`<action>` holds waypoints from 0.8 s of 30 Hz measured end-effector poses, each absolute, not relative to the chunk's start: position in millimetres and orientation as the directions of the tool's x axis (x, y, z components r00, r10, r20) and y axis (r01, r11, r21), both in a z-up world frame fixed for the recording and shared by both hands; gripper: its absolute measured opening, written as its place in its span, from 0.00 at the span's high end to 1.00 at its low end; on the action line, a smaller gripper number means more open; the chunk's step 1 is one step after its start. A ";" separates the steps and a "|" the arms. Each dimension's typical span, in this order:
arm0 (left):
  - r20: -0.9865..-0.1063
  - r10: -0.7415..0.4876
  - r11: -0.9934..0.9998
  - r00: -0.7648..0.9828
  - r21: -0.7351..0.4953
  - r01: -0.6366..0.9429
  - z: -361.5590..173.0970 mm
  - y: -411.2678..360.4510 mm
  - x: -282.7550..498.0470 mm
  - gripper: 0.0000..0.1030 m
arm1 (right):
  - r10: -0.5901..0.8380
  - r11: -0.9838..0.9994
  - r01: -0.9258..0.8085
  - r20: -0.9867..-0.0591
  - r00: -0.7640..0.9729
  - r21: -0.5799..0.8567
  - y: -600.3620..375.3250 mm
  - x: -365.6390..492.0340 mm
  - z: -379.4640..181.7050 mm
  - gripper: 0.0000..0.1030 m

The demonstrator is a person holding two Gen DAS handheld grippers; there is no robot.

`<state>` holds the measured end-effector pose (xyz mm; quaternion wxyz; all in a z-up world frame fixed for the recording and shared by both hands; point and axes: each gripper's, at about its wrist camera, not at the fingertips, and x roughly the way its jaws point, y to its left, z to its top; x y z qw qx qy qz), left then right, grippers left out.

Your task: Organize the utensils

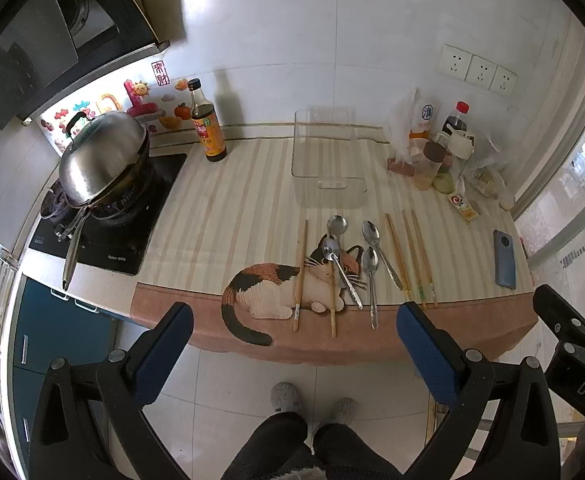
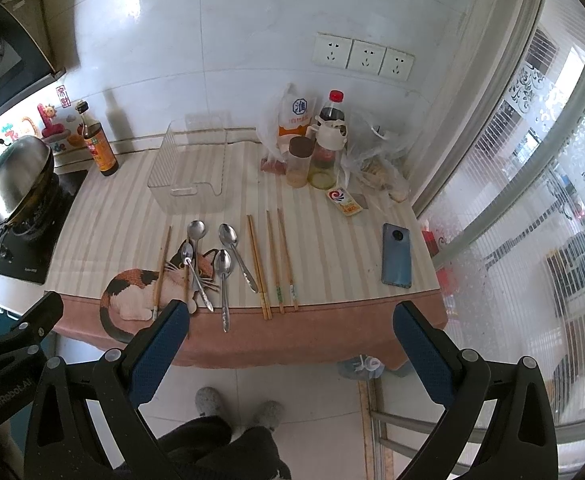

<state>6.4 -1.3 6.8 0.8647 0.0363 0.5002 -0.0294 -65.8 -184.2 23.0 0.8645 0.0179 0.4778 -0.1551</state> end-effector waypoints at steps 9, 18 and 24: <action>-0.865 -0.013 0.995 0.502 0.036 0.088 12.3 -3.4 13.0 0.00 | -0.251 0.951 0.286 -0.832 0.495 -0.117 -186.2 -65.8 24.7 0.00; -0.863 -0.015 0.996 0.505 0.035 0.088 13.8 -4.2 14.1 0.00 | -0.250 0.952 0.285 -0.831 0.497 -0.116 -188.8 -66.8 23.7 0.00; -0.862 -0.013 0.996 0.506 0.036 0.087 14.6 -7.0 14.0 0.00 | -0.250 0.952 0.285 -0.831 0.496 -0.116 -190.2 -66.7 23.1 0.00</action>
